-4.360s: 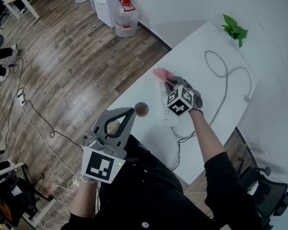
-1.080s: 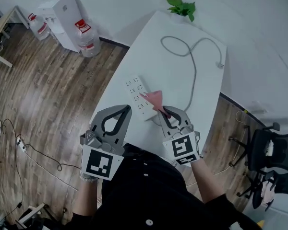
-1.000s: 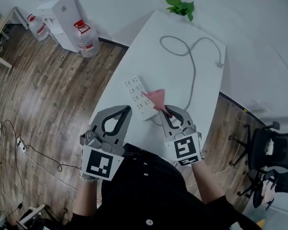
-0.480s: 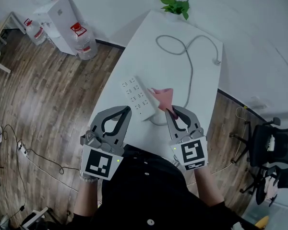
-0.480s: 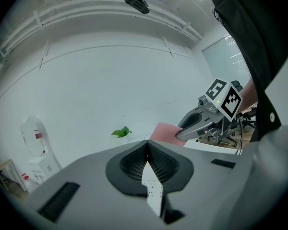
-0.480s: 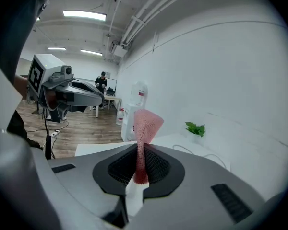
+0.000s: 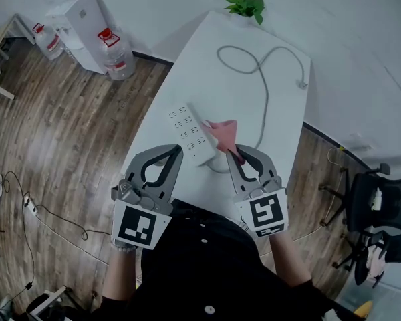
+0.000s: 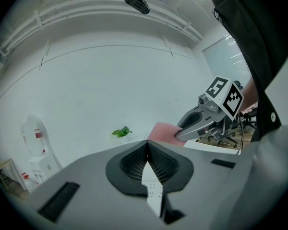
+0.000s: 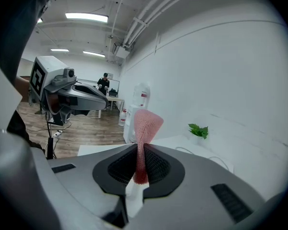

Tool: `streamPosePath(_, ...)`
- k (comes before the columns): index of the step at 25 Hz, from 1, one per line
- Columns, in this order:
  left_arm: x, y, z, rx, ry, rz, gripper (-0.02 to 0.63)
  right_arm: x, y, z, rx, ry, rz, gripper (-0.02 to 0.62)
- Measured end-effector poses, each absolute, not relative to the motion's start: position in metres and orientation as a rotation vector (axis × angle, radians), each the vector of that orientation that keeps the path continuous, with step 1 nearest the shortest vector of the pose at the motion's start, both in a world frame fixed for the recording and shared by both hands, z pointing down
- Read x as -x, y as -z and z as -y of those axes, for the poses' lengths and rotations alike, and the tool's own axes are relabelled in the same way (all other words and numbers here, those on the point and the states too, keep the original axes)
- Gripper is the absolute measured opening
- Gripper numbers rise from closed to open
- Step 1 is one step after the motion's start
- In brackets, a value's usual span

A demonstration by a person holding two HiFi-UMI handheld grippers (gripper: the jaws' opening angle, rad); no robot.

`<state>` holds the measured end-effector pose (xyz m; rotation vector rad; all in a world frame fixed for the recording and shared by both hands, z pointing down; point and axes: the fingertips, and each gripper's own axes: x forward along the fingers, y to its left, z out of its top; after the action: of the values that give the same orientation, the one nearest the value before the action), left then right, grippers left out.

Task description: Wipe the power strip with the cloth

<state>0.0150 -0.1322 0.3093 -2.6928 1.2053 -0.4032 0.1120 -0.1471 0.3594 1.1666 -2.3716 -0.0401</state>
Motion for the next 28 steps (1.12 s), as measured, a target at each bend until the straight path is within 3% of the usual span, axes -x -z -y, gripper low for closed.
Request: streamPosePath(28, -0.012, -0.323, 0.139, 2.715, 0.432, -1.232, 0.014, -0.097, -0.361, 0.152, -1.095, 0.086, 2.381, 0.049)
